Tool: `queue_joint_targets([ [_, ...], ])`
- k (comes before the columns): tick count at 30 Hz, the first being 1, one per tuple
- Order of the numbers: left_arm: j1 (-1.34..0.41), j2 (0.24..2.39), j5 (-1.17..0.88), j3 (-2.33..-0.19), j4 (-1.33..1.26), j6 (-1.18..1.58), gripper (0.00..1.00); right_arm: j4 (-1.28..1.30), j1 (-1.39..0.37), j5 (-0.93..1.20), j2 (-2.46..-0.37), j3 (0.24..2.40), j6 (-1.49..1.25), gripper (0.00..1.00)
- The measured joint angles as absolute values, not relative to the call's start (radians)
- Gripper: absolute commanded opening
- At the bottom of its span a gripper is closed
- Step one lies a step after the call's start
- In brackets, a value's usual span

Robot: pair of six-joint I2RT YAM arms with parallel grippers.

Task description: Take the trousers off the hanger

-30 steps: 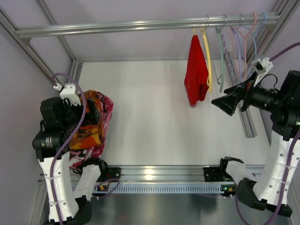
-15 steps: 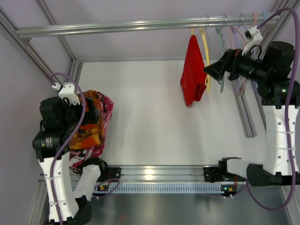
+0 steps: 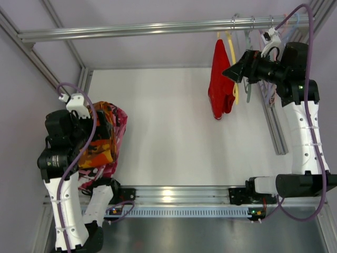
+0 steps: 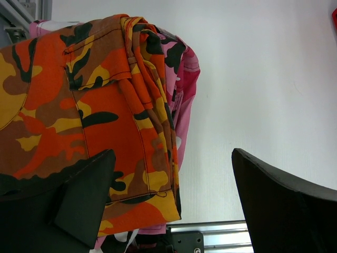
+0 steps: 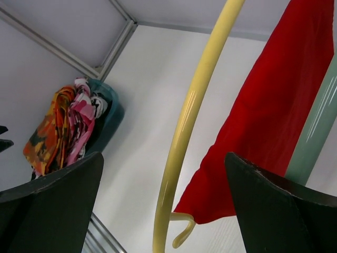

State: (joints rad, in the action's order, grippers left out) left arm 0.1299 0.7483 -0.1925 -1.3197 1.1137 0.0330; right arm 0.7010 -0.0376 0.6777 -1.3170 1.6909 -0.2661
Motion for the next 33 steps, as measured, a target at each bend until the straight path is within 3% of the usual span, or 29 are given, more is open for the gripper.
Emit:
queue_joint_targets([
  [7,0.130,0.748,-0.192,-1.316,1.112,0.033,0.98,0.587,-0.039,0.794,-1.317,1.541,-0.389,0.99],
  [15,0.130,0.749,-0.194,-1.314,1.108,0.039,0.98,0.313,-0.039,0.953,-1.296,1.374,-0.679,0.89],
  [27,0.130,0.749,-0.201,-1.314,1.107,0.051,0.98,0.097,-0.039,1.015,-1.296,1.355,-0.995,0.85],
  [33,0.130,0.749,-0.201,-1.314,1.107,0.051,0.98,0.054,-0.040,1.011,-1.303,1.353,-1.085,0.72],
])
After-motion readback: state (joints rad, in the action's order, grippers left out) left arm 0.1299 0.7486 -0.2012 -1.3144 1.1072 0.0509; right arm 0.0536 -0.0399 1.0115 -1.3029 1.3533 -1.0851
